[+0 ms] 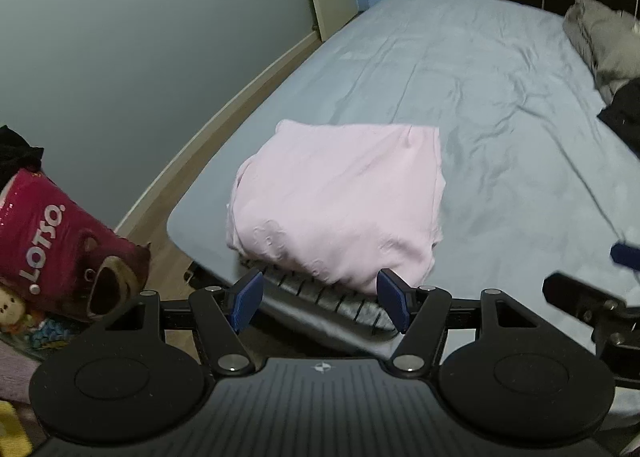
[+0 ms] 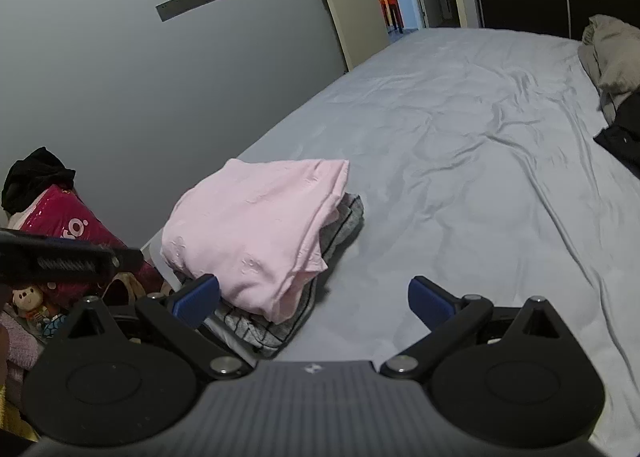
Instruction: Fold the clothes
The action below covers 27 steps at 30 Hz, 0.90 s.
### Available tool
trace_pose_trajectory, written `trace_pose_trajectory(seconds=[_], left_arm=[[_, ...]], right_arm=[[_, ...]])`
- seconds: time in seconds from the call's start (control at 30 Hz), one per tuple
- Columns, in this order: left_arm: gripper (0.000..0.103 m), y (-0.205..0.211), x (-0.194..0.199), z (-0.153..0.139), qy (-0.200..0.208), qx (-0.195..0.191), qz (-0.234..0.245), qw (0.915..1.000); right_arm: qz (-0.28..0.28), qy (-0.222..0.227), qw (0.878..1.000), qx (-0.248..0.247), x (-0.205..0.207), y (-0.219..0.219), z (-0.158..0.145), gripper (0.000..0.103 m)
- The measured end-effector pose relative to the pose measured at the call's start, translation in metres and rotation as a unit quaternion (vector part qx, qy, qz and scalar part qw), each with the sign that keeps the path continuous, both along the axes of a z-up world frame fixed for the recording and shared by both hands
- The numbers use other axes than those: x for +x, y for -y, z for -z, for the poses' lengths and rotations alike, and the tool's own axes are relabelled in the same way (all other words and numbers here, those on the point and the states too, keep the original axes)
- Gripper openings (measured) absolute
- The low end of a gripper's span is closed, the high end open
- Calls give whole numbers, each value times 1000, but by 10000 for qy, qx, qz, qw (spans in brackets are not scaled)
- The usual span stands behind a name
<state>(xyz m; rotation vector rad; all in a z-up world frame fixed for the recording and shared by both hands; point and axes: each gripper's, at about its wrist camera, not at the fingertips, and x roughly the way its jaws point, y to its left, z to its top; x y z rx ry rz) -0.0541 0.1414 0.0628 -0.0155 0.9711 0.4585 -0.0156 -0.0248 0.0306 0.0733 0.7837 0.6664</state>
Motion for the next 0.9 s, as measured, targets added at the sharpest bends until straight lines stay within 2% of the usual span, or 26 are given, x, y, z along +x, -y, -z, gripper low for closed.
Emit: trace_pose_trajectory(seconds=[0.2,0.37,0.9], left_arm=[[62,6,-3,-7,104,-43,34,9999],[67,8,0,-6,128,-16,155,9998],[67,12,0,-4,121,-113,188,9997]], right_arm=[[-18,93,10000,-12,-3,-1,-5,102],[6,73,10000,-46,1,2,-4,102],[11,50,10000,-54,4,0,0,102]])
